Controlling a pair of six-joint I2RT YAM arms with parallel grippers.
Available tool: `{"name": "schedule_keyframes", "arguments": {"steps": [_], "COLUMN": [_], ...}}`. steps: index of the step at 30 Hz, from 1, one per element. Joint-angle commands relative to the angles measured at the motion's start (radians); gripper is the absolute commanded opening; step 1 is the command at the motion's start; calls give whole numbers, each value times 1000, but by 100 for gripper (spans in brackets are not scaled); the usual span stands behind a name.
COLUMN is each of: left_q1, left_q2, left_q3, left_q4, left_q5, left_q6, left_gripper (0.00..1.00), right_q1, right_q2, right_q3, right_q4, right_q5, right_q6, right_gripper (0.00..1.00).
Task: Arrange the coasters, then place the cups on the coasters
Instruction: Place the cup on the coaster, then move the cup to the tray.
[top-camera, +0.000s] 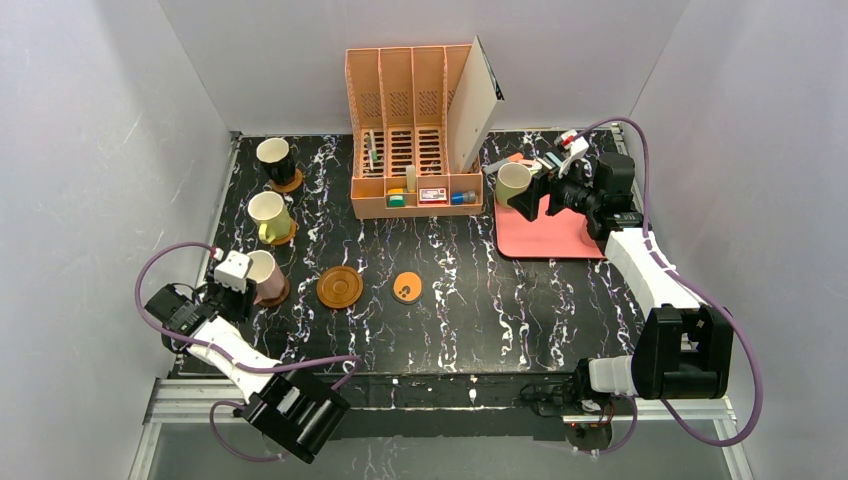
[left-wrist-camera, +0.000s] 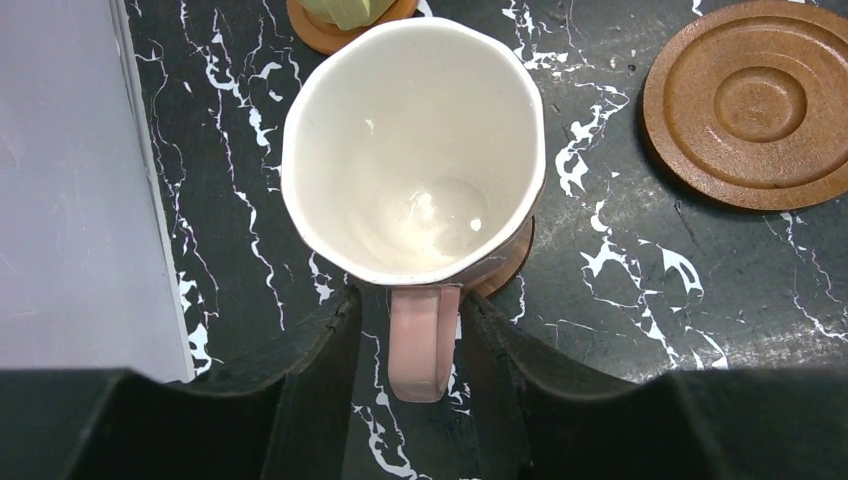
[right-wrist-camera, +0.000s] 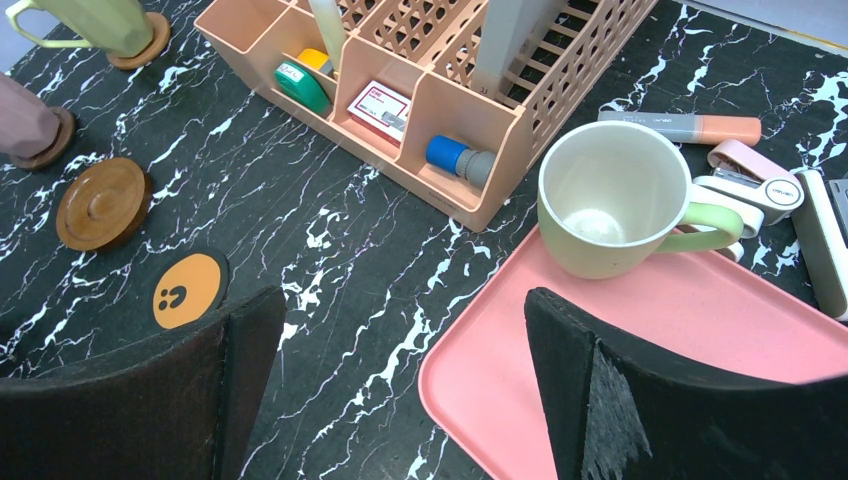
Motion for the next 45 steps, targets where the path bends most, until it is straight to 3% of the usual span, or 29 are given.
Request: {"name": "schedule_keyframes", "arguments": {"steps": [1, 8, 9, 14, 16, 20, 28, 33, 39, 45], "left_q1": [5, 6, 7, 10, 12, 15, 25, 31, 33, 4], "left_q2": [-10, -7, -6, -3, -5, -17, -26, 0, -11, -35], "left_q3": [3, 4, 5, 11, 14, 23, 63, 119, 167, 225], "left_q4": [-8, -2, -2, -5, -12, -28, -17, 23, 121, 324], "left_q5": [25, 20, 21, 19, 18, 15, 21, 9, 8, -70], "left_q6": [4, -3, -2, -5, -3, -1, -78, -208, -398, -709], "left_gripper": [41, 41, 55, 62, 84, 97, 98, 98, 98, 98], "right_q1": [0, 0, 0, 0, 0, 0, 0, 0, 0, 0], "right_q2": [-32, -30, -29, -29, -28, -28, -27, -26, -23, -20], "right_q3": [26, 26, 25, 26, 25, 27, 27, 28, 27, 28], "right_q4": [23, 21, 21, 21, 21, 20, 20, 20, 20, 20], "right_q5": [-12, -11, -13, -13, -13, -14, -13, -13, -14, -12], "right_q6": [-6, -6, -6, -6, -6, -8, -8, -8, -6, -5], "right_gripper": [98, 98, 98, 98, 98, 98, 98, 98, 98, 98]}}
